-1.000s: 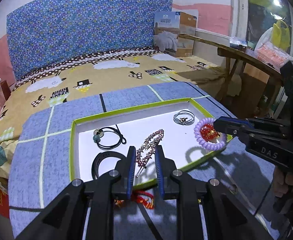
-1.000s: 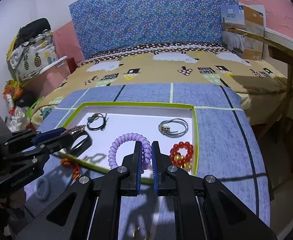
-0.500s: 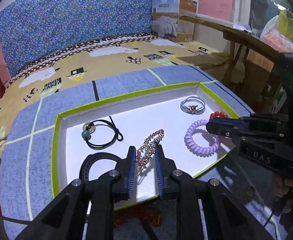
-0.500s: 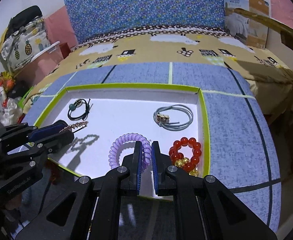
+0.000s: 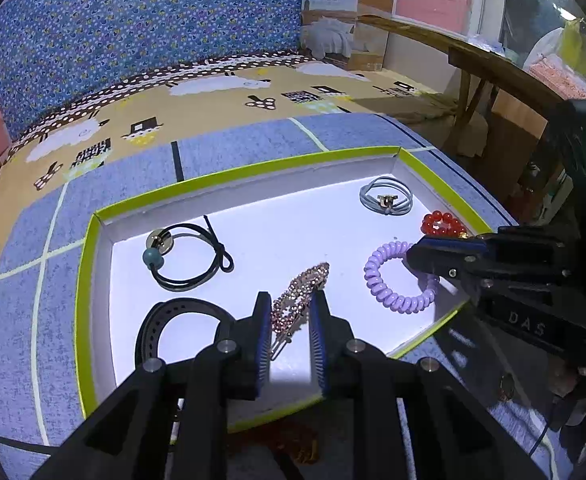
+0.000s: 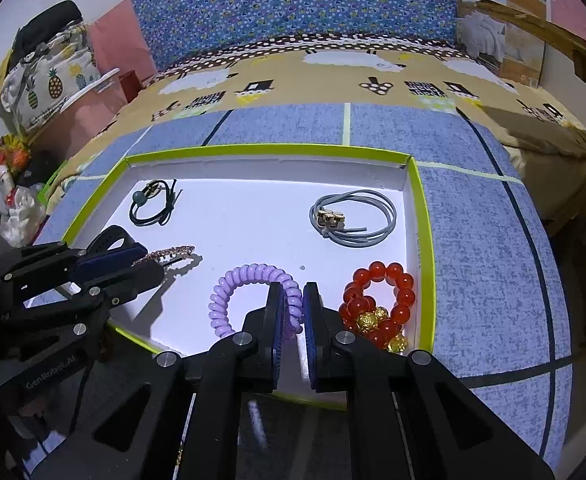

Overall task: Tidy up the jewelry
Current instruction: 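Carry the pink clip and lavender coil tie into the green box and open both tools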

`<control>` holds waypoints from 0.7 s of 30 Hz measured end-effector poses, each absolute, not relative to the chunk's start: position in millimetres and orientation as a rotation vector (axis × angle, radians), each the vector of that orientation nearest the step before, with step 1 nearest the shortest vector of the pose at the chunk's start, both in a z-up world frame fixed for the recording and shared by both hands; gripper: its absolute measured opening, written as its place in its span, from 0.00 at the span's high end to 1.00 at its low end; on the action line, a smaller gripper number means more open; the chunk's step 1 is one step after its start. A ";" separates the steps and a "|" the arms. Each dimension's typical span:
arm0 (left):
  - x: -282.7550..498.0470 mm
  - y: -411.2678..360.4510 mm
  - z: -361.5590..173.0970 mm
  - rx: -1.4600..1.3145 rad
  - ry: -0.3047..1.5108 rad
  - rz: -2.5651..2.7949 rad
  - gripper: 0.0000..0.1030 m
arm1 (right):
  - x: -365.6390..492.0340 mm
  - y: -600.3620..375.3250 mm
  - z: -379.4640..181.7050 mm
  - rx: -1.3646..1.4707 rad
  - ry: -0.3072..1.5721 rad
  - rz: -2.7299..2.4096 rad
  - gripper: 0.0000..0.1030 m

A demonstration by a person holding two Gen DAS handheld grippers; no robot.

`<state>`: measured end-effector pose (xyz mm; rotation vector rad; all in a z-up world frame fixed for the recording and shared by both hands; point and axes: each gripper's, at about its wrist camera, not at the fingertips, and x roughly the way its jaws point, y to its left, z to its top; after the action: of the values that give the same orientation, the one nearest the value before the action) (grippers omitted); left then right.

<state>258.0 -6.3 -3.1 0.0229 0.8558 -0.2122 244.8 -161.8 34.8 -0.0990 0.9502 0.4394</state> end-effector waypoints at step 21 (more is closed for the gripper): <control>216.2 11.2 26.7 -0.046 0.773 -0.207 0.71 | 195.8 -177.7 72.3 -0.073 0.832 0.465 0.84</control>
<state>216.2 11.2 26.7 -0.0463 0.7733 -0.2073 195.8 -177.7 72.3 -0.0732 0.8319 0.4646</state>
